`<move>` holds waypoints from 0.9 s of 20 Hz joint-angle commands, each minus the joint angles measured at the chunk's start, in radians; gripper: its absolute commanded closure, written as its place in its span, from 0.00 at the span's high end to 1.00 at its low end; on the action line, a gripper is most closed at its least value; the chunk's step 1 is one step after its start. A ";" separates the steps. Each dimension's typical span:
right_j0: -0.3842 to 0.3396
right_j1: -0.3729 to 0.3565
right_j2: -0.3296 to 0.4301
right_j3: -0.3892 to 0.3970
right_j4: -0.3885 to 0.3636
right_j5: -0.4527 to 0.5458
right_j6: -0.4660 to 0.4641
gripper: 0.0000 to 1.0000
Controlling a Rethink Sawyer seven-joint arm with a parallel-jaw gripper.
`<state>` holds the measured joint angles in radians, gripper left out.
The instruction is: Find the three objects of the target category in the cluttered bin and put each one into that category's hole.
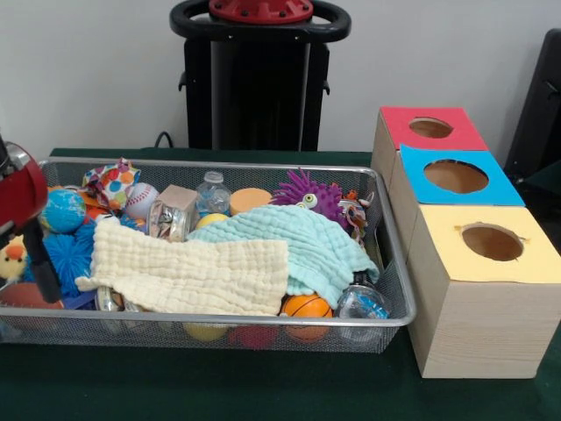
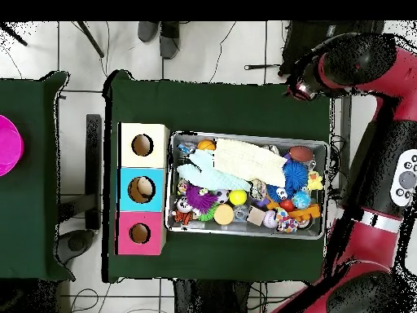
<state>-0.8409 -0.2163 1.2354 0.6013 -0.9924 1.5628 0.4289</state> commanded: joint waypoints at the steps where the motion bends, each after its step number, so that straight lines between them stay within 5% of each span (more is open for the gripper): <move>1: -0.012 -0.054 -0.204 0.167 0.074 -0.093 0.361 1.00; 18: -0.015 -0.101 -0.362 0.282 0.211 -0.185 0.292 1.00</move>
<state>-0.8441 -0.2780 1.0052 0.7633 -0.8085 1.4523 0.4861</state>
